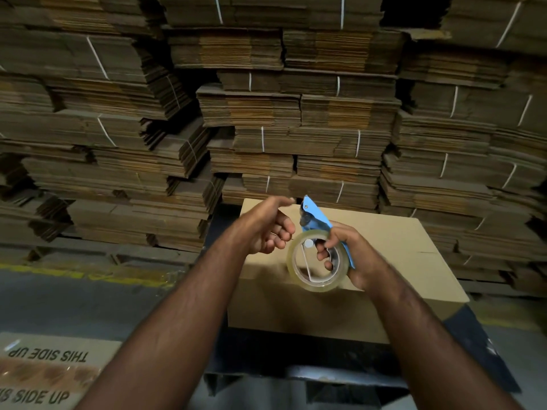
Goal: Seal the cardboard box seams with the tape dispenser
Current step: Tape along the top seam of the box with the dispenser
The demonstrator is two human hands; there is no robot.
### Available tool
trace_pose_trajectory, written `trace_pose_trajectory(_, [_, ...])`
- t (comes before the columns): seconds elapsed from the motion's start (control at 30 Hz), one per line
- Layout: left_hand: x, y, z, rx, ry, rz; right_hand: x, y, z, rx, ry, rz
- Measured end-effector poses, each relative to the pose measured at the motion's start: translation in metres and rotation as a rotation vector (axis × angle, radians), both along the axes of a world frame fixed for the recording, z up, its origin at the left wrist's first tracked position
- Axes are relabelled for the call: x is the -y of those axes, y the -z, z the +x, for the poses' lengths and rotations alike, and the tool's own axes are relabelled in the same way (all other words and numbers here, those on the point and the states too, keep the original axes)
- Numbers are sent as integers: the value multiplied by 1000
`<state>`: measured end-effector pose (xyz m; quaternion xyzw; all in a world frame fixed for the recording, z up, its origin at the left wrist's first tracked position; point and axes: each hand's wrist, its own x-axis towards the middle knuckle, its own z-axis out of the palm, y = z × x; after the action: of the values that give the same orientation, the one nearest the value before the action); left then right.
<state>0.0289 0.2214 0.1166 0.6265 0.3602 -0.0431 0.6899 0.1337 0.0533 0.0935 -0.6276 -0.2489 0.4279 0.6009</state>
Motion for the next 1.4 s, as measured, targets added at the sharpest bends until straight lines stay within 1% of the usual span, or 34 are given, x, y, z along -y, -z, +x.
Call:
trace_pose_trajectory(0.17, [-2, -3, 7, -20, 5, 4, 0, -9, 4, 102, -41, -22])
trace_pose_trajectory(0.3, [-2, -7, 11, -1, 30, -16, 4, -9, 8, 113, -43, -22])
trace_pose_trajectory(0.63, [10, -10, 19, 64, -16, 71, 12, -6, 20, 138, -51, -25])
trace_pose_trajectory(0.87, [9, -20, 25, 107, -4, 136, 19, -12, 31, 218, -82, 12])
trace_pose_trajectory(0.97, [12, -20, 25, 139, -17, 106, 20, -14, 34, 285, -104, -4])
trace_pose_trajectory(1.07, [12, -25, 21, 188, -27, 58, 20, -18, 39, 422, -149, -29])
trace_pose_trajectory(1.13, [10, -31, 18, 223, -8, 106, 20, -26, 45, 603, -149, -51])
trace_pose_trajectory(1.23, [10, -43, 10, 222, -3, 332, 29, -42, 63, 999, -193, -106])
trace_pose_trajectory(1.27, [11, -46, 6, 224, -33, 421, 35, -46, 71, 1094, -217, -118])
trace_pose_trajectory(1.4, [16, -55, 1, 229, -178, 666, 50, -54, 103, 1293, -278, -105])
